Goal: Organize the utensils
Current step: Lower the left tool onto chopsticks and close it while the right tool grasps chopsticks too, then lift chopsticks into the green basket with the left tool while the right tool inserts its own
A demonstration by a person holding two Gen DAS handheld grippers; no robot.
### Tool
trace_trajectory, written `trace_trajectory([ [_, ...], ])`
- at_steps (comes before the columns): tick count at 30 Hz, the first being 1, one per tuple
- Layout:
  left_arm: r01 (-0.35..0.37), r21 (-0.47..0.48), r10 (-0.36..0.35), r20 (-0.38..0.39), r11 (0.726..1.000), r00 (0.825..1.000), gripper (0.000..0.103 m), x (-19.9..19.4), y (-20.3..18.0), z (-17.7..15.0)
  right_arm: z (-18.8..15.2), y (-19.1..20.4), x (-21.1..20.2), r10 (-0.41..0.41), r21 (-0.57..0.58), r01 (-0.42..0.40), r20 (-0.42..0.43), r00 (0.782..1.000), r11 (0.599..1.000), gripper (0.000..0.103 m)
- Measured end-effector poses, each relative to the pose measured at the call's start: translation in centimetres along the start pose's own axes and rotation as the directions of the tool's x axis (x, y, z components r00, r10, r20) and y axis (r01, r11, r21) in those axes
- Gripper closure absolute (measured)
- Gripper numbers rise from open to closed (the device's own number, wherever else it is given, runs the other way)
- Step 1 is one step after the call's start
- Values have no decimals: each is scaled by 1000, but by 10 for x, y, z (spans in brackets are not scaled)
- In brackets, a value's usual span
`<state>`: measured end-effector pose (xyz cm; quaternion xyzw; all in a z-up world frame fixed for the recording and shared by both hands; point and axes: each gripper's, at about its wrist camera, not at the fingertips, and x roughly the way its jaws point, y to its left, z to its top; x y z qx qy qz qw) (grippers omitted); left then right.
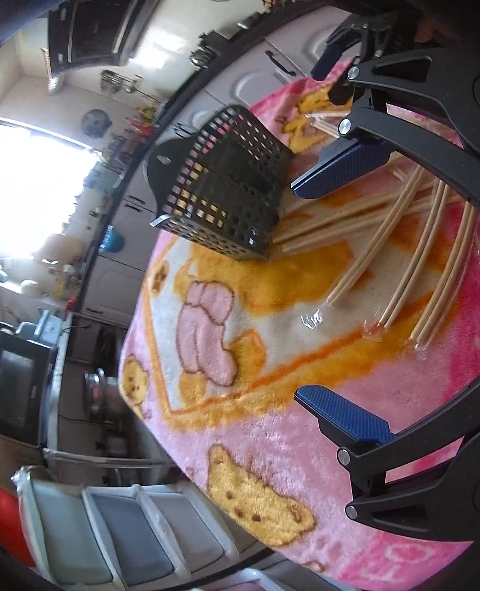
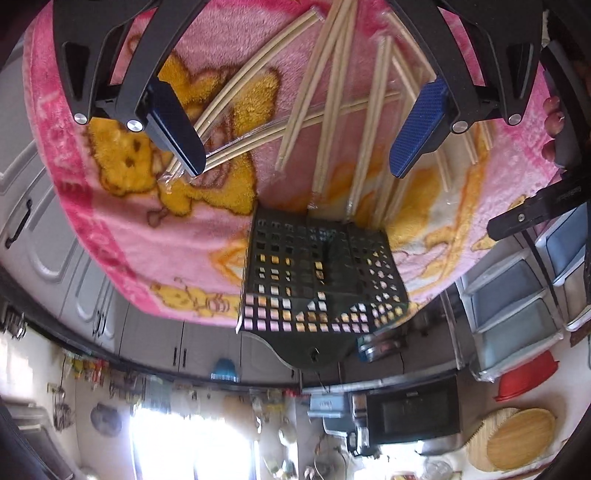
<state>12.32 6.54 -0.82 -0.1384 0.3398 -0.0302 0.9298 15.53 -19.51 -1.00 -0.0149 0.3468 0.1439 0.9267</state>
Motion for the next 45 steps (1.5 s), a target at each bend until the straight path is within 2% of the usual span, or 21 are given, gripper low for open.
trace_trajectory([
  [3,44,-30,-46,-67,999,997,11,15,6,4,6,-3,16,-5,-8,4,-51,999,1000,21],
  [5,51,-58,-57,-108,997,992,19,25,10,6,9,-5,26,-1,-9,1,-80,997,1000,25],
  [10,75,-160,-112,-235,984,966,41,57,26,4,12,-12,51,34,18,-31,-168,985,999,38],
  [12,84,-195,-135,-263,977,955,49,64,31,2,13,-15,58,44,23,-40,-188,981,999,44],
  [15,98,-211,-156,-278,973,948,52,70,32,0,16,-19,69,63,49,-54,-226,972,997,54],
  [16,100,-216,-159,-276,971,948,56,71,33,1,16,-21,72,64,52,-53,-236,970,997,55],
  [19,99,-221,-163,-293,970,942,70,76,33,2,15,-26,86,94,83,-73,-287,953,994,67],
  [20,93,-215,-156,-296,972,942,72,78,33,2,13,-28,90,104,97,-78,-299,948,992,74],
  [22,84,-192,-140,-298,978,944,80,80,32,4,13,-30,92,110,104,-82,-302,947,991,80],
  [24,79,-182,-131,-298,980,945,89,82,32,5,13,-33,92,116,106,-88,-296,948,990,92],
  [28,98,-175,-147,-295,980,944,100,83,32,7,17,-40,85,147,123,-116,-276,950,986,96],
  [32,141,-152,-177,-258,978,950,101,74,26,14,24,-40,74,154,119,-128,-240,958,985,96],
  [39,212,-79,-221,-130,974,967,102,30,7,42,39,-42,37,168,89,-156,-139,976,984,96],
  [45,292,-6,-292,-52,956,955,103,-5,-17,70,56,-41,2,183,52,-181,-38,982,982,97],
])
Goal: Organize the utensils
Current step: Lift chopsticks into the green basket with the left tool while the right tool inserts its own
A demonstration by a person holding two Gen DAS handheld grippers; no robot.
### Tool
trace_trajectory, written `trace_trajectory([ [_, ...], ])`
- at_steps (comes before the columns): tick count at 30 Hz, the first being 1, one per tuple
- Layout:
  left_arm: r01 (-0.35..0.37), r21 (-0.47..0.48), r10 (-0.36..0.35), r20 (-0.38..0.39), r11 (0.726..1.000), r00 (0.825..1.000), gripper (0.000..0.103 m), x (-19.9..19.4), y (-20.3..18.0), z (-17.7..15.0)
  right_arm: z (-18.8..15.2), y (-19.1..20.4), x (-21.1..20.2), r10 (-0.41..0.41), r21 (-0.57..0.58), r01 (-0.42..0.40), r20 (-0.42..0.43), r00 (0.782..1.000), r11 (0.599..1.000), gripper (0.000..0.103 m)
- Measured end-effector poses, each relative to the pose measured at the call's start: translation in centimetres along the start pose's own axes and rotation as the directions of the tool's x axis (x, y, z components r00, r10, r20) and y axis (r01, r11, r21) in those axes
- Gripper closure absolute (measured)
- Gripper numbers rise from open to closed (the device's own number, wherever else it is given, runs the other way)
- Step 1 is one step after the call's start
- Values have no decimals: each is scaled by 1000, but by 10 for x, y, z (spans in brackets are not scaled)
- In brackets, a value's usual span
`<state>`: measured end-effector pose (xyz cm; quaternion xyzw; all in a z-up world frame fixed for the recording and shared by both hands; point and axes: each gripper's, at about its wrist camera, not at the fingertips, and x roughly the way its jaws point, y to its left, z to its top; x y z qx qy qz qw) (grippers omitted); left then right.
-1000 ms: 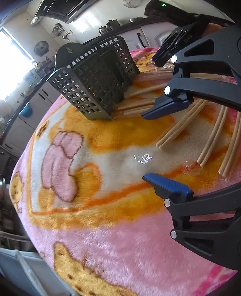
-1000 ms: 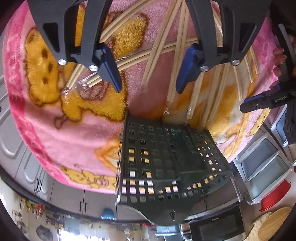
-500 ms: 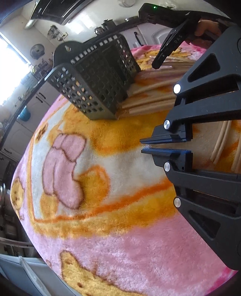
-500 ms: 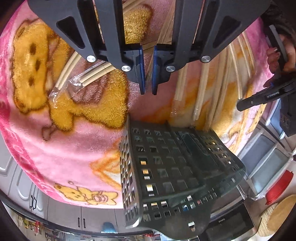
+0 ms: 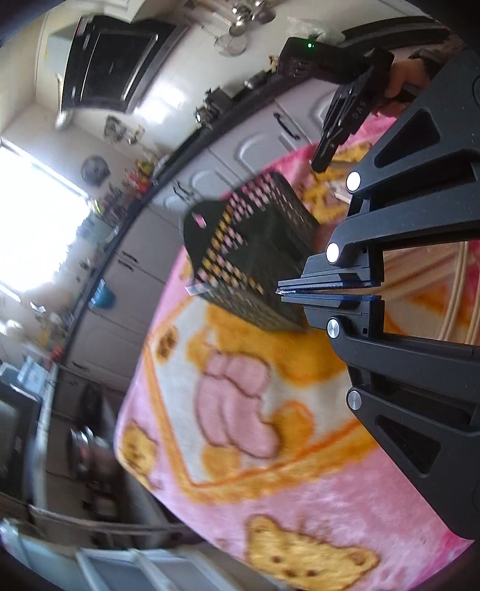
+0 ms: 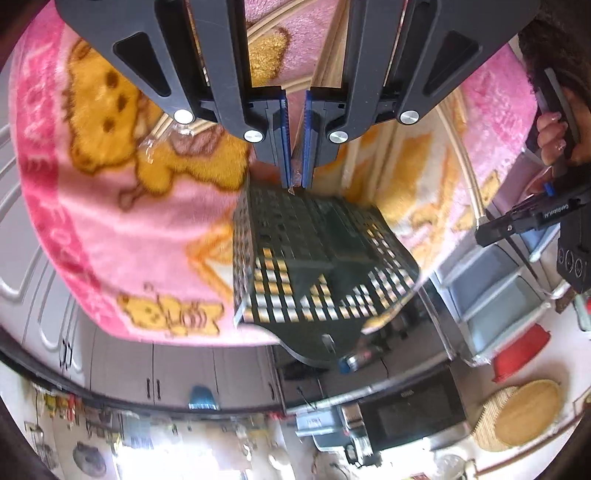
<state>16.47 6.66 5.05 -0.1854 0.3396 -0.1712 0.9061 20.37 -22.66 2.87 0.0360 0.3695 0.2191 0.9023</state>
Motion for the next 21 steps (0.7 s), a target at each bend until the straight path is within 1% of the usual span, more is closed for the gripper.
trace_trajectory([
  [3,30,33,-30,20,999,999,103,-7,-14,9,8,5,-18,13,-18,-12,54,998,1000,97],
  [7,62,63,-64,31,996,997,103,-11,-29,17,18,11,-39,13,-48,-7,122,992,999,98],
  [12,104,128,-113,61,986,992,103,-21,-53,28,29,20,-55,16,-81,-1,183,983,997,98],
  [19,141,190,-166,123,972,978,103,-38,-79,54,49,28,-76,29,-98,-2,278,960,995,98],
  [21,148,202,-178,139,968,974,103,-41,-84,61,57,30,-83,46,-98,-15,316,948,995,98],
])
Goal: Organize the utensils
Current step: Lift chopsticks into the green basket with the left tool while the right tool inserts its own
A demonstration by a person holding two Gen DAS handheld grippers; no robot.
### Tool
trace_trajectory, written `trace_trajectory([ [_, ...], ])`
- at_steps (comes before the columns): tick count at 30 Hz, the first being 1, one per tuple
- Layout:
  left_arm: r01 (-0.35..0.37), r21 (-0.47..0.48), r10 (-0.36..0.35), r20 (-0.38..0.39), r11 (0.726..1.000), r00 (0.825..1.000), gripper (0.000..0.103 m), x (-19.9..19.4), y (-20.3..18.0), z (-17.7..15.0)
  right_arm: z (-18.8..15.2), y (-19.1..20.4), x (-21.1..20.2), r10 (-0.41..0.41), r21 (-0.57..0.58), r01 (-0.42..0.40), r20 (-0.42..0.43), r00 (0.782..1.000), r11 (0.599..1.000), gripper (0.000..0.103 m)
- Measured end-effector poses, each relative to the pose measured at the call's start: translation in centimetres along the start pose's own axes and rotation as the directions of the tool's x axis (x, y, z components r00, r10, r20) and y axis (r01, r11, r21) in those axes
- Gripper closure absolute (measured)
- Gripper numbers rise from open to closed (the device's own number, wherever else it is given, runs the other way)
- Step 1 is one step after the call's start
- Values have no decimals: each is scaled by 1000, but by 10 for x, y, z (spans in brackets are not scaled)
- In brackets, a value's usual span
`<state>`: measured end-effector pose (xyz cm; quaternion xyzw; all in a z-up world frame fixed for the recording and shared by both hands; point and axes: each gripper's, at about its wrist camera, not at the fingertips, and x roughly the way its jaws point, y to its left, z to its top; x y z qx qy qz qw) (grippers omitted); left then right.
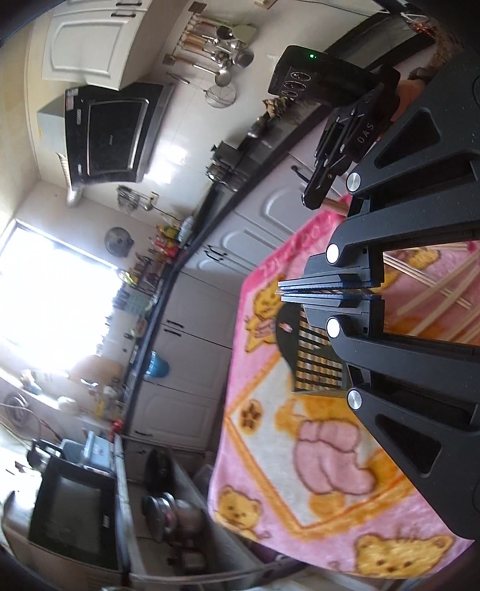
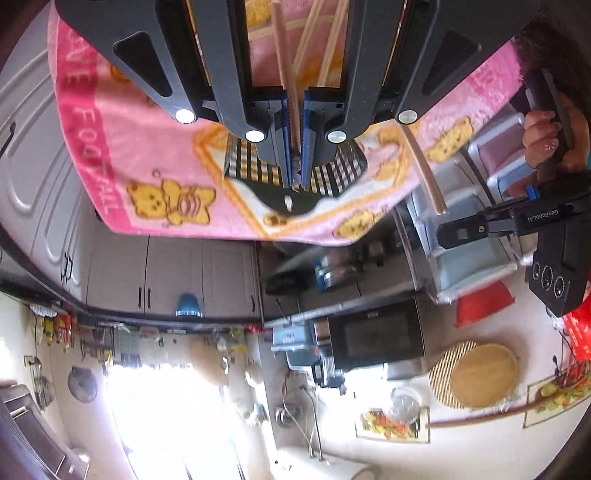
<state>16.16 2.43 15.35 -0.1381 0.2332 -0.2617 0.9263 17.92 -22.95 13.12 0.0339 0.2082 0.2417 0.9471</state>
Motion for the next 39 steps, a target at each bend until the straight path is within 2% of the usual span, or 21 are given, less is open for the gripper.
trace_trajectory([
  [8,34,28,-36,92,999,995,103,1,-15,36,43,-1,-7,20,10,-22,158,987,1000,98],
  [13,43,29,-46,122,999,991,103,8,-19,57,65,-10,-2,23,29,-29,208,978,999,98],
  [19,29,21,-32,159,999,987,103,16,-18,75,82,-16,7,-10,16,7,260,965,1000,98],
  [30,-71,5,69,141,997,988,103,48,12,69,72,-21,39,-48,-19,56,283,958,998,98],
  [39,-90,5,89,100,996,991,103,66,23,48,53,-26,57,-70,-1,73,252,965,997,98],
])
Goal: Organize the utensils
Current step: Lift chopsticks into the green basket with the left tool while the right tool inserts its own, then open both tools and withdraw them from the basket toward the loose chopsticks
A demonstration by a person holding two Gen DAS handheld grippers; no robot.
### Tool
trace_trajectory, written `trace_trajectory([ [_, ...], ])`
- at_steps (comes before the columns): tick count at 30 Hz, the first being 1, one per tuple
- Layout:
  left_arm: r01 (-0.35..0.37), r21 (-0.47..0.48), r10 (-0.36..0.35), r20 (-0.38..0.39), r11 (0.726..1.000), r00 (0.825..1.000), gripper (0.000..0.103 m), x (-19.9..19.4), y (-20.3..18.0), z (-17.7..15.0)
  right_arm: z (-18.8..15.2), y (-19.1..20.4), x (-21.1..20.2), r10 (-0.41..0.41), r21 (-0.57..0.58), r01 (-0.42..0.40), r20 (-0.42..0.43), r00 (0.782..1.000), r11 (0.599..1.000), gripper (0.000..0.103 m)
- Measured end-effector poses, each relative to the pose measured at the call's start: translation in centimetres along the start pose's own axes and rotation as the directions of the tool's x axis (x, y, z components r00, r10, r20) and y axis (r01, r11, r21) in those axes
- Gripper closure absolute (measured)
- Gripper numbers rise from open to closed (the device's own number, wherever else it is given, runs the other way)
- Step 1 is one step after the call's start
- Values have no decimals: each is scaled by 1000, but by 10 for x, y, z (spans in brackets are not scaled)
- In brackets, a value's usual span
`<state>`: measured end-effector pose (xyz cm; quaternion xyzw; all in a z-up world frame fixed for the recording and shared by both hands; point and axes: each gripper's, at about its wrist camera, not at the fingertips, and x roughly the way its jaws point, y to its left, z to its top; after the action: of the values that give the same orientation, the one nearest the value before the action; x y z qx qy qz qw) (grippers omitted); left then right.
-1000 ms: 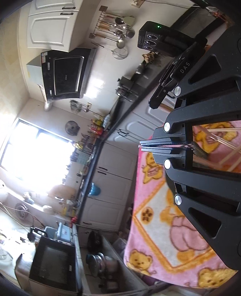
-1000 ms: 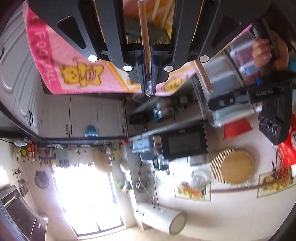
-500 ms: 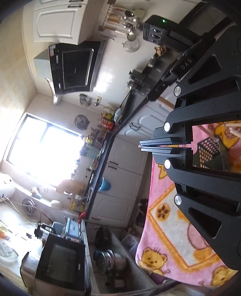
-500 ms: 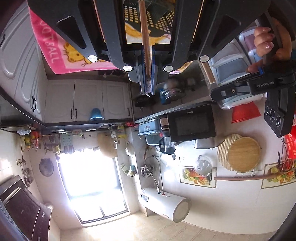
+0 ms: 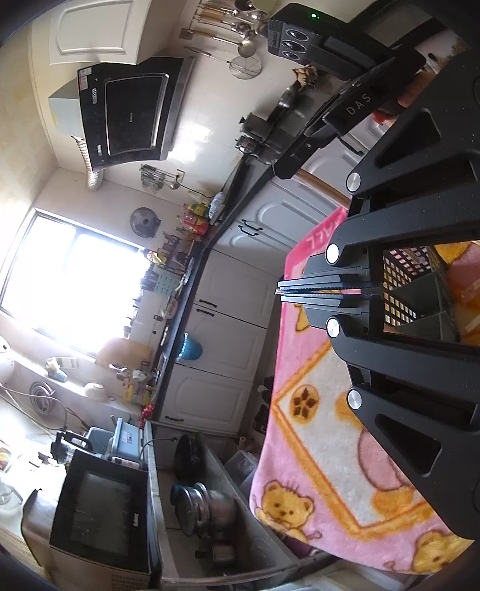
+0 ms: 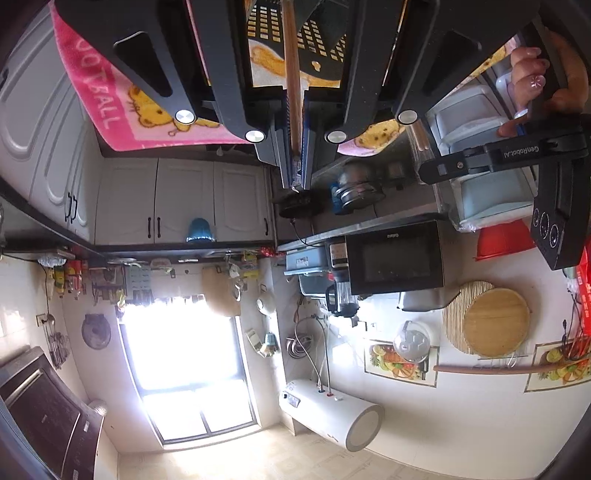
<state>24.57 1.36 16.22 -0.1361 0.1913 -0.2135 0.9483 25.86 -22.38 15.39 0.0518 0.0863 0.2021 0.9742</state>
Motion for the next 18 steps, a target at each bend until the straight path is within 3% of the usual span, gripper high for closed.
trace_trajectory([
  [13,-48,-11,47,-71,999,996,103,19,16,-31,-23,-4,6,-29,32,30,-22,999,999,97],
  [18,-65,-15,64,-87,998,994,101,19,20,-36,-29,-5,3,-48,41,50,-40,998,998,83],
])
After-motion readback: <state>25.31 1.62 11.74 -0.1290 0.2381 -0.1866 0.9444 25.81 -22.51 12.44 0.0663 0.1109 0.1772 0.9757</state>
